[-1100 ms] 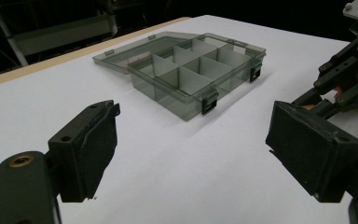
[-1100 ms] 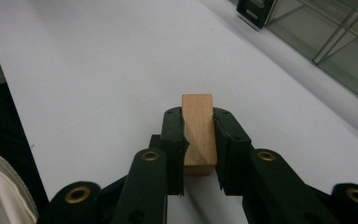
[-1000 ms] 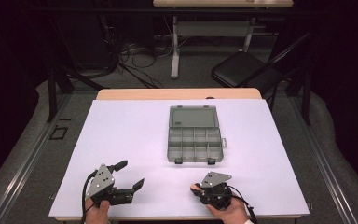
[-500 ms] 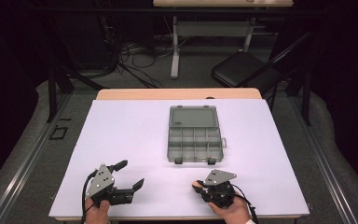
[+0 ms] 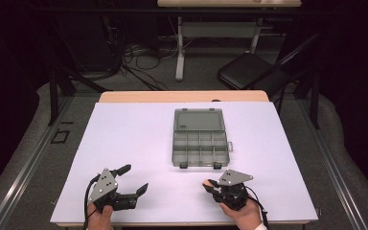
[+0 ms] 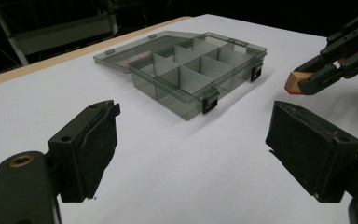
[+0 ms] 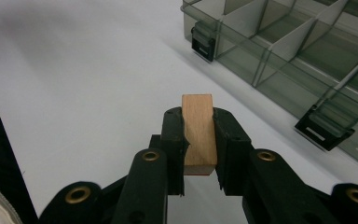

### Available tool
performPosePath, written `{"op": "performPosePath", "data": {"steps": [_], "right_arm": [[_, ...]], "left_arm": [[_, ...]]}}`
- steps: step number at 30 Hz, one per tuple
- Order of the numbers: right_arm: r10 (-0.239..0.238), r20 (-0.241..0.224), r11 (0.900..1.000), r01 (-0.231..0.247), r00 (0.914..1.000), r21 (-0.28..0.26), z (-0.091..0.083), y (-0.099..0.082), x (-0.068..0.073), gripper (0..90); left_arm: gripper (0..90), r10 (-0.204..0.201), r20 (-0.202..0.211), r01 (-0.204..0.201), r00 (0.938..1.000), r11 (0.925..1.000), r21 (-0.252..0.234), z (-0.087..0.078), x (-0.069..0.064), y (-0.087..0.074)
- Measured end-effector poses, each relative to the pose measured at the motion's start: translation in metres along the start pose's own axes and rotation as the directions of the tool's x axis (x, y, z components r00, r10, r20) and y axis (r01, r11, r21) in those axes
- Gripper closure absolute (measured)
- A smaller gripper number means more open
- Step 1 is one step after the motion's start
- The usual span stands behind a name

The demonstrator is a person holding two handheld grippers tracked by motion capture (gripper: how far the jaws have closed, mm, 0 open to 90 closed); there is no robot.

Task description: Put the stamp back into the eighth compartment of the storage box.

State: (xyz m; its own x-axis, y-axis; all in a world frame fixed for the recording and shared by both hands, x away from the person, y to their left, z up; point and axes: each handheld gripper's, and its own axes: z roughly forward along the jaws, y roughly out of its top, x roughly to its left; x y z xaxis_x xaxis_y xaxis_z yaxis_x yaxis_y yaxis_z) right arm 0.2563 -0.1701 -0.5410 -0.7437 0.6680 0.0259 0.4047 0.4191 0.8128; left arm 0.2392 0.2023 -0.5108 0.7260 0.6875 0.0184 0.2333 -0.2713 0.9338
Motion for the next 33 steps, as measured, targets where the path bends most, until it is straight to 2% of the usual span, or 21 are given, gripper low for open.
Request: {"op": "performPosePath", "data": {"steps": [18,33], "right_arm": [[0.047,0.045,0.9976,-0.045,0.9979,-0.053,-0.020,0.002,-0.018,75.7],[0.096,0.091,0.9917,-0.088,0.9912,-0.094,-0.037,0.001,-0.035,75.7]], "left_arm": [[16.3,-0.001,-0.002,0.001,1.0000,1.0000,0.005,0.000,0.001,0.000],[16.3,-0.005,0.001,0.005,1.0000,1.0000,0.005,0.000,0.002,0.000]]}}
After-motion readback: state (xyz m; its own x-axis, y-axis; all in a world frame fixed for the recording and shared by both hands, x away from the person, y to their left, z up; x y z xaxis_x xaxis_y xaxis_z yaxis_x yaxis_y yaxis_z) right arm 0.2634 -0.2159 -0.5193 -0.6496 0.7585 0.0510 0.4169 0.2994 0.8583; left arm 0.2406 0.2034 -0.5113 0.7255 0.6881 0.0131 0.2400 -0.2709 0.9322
